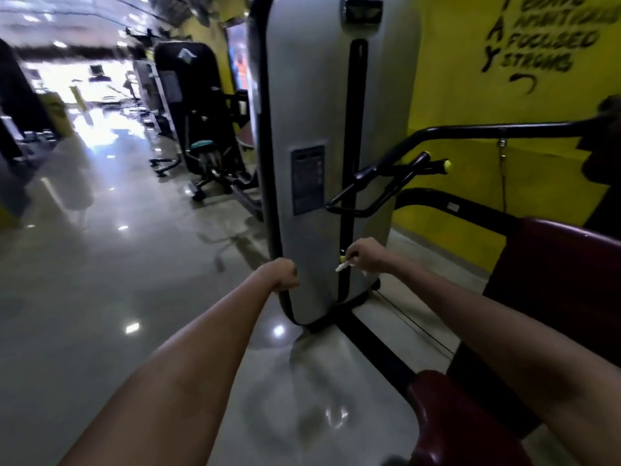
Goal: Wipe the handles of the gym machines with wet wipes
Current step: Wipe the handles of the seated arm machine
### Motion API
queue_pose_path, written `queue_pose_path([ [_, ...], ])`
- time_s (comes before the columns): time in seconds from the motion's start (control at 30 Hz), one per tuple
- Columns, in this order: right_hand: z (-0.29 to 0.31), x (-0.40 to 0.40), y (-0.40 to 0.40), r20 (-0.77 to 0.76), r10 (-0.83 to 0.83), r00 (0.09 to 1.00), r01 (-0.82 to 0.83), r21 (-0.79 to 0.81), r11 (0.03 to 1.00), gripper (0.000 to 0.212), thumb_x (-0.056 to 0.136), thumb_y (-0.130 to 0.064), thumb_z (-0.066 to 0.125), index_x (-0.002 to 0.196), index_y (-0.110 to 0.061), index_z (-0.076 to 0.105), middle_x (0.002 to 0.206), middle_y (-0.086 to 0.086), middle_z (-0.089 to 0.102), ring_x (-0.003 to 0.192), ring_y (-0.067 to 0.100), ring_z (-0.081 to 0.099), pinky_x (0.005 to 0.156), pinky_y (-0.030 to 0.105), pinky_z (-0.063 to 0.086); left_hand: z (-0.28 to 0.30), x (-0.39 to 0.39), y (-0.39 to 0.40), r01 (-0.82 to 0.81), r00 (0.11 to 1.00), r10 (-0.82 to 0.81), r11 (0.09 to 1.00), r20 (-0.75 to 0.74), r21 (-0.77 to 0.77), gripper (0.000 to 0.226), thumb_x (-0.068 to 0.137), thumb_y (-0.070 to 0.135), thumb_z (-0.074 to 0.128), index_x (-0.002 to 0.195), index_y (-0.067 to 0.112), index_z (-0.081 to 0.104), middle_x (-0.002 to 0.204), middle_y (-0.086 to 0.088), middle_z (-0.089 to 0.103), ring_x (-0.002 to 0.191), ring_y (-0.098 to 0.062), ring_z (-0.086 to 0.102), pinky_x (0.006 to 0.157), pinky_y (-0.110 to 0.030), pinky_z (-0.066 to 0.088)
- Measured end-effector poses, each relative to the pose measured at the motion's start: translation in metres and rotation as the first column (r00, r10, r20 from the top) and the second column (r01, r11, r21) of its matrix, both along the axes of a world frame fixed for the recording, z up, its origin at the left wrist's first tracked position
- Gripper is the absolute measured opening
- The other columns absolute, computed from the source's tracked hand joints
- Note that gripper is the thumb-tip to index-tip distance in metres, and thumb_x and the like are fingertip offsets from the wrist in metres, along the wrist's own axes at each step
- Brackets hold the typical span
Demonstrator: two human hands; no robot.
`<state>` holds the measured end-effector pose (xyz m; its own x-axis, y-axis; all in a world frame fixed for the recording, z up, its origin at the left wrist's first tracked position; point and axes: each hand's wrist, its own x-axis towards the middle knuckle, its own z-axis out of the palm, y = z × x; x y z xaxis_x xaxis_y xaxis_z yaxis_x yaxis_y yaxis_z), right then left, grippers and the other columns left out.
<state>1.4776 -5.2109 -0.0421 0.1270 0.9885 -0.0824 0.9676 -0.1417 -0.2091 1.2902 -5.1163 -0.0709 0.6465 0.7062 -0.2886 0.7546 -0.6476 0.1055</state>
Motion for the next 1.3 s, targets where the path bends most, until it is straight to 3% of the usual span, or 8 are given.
queue_pose_path([
  [0.17, 0.004, 0.058, 0.011, -0.017, -0.213, 0.977, 0.213, 0.148, 0.966, 0.024, 0.092, -0.005, 0.049, 0.106, -0.001, 0.067, 0.111, 0.013, 0.066, 0.103, 0.027, 0.059, 0.072, 0.023, 0.035, -0.006, 0.054, 0.033, 0.173, 0.978, -0.176, 0.984, 0.109, 0.031, 0.037, 0.094, 0.026, 0.052, 0.122, 0.003, 0.056, 0.125, -0.014, 0.057, 0.116, -0.028, 0.053, 0.095, -0.034, 0.043],
  [0.33, 0.016, 0.115, 0.037, -0.195, -0.309, 0.931, 0.366, 0.505, 0.782, 0.024, 0.085, 0.010, 0.050, 0.097, 0.004, 0.069, 0.097, 0.020, 0.069, 0.092, 0.033, 0.062, 0.064, 0.021, 0.028, -0.005, 0.117, 0.061, 0.270, 0.891, -0.341, 0.929, 0.300, 0.253, 0.048, 0.092, 0.032, 0.052, 0.134, 0.010, 0.044, 0.134, -0.008, 0.048, 0.122, -0.024, 0.047, 0.102, -0.038, 0.037],
  [0.53, 0.029, 0.161, 0.065, -0.136, -0.286, 0.948, 0.291, 0.735, 0.613, 0.029, 0.087, 0.011, 0.047, 0.111, 0.007, 0.063, 0.112, 0.024, 0.064, 0.105, 0.034, 0.061, 0.088, 0.031, 0.045, 0.002, 0.200, 0.088, 0.196, 0.731, -0.392, 0.905, 0.559, 0.377, 0.068, 0.089, 0.036, 0.057, 0.143, 0.005, 0.031, 0.143, -0.011, 0.038, 0.130, -0.026, 0.039, 0.107, -0.036, 0.028],
  [0.63, 0.018, 0.176, 0.082, -0.042, -0.298, 0.954, 0.242, 0.694, 0.678, 0.042, 0.085, 0.016, 0.043, 0.123, 0.003, 0.057, 0.132, 0.020, 0.052, 0.122, 0.033, 0.052, 0.101, 0.041, 0.044, -0.016, 0.225, 0.096, 0.210, 0.698, -0.359, 0.930, 0.620, 0.301, 0.064, 0.090, 0.037, 0.057, 0.140, 0.004, 0.036, 0.139, -0.012, 0.044, 0.128, -0.027, 0.041, 0.107, -0.036, 0.027],
  [0.77, -0.008, 0.177, 0.088, 0.204, -0.241, 0.949, 0.095, 0.544, 0.834, 0.066, 0.082, 0.022, 0.036, 0.138, -0.012, 0.045, 0.150, 0.008, 0.032, 0.140, 0.025, 0.025, 0.091, 0.037, 0.048, -0.055, 0.234, 0.104, 0.132, 0.581, -0.435, 0.884, 0.687, 0.448, 0.042, 0.082, 0.037, 0.050, 0.106, 0.004, 0.060, 0.090, -0.008, 0.062, 0.082, -0.027, 0.058, 0.083, -0.034, 0.043],
  [0.9, -0.011, 0.180, 0.096, 0.228, -0.308, 0.924, 0.125, 0.580, 0.805, 0.065, 0.083, 0.022, 0.036, 0.139, -0.010, 0.042, 0.151, 0.010, 0.030, 0.142, 0.022, 0.019, 0.100, 0.035, 0.042, -0.061, 0.238, 0.106, 0.064, 0.509, -0.427, 0.885, 0.748, 0.462, 0.041, 0.078, 0.037, 0.047, 0.099, 0.005, 0.061, 0.080, -0.007, 0.059, 0.073, -0.025, 0.055, 0.078, -0.032, 0.041],
  [1.13, -0.027, 0.180, 0.092, 0.339, -0.196, 0.920, -0.053, 0.603, 0.796, 0.067, 0.071, 0.027, 0.052, 0.130, -0.005, 0.052, 0.137, 0.015, 0.049, 0.132, 0.024, 0.031, 0.089, 0.038, 0.049, -0.068, 0.241, 0.109, 0.076, 0.456, -0.438, 0.886, 0.775, 0.457, 0.038, 0.079, 0.031, 0.048, 0.102, 0.004, 0.061, 0.082, -0.007, 0.059, 0.077, -0.027, 0.055, 0.081, -0.039, 0.046],
  [1.3, -0.018, 0.176, 0.112, 0.238, -0.373, 0.897, 0.122, 0.677, 0.725, 0.047, 0.080, 0.018, 0.044, 0.123, 0.002, 0.057, 0.131, 0.020, 0.053, 0.128, 0.036, 0.043, 0.097, 0.043, 0.041, -0.072, 0.239, 0.113, 0.103, 0.440, -0.496, 0.856, 0.749, 0.506, 0.053, 0.079, 0.028, 0.050, 0.126, 0.003, 0.053, 0.085, -0.006, 0.056, 0.080, -0.023, 0.051, 0.087, -0.042, 0.046],
])
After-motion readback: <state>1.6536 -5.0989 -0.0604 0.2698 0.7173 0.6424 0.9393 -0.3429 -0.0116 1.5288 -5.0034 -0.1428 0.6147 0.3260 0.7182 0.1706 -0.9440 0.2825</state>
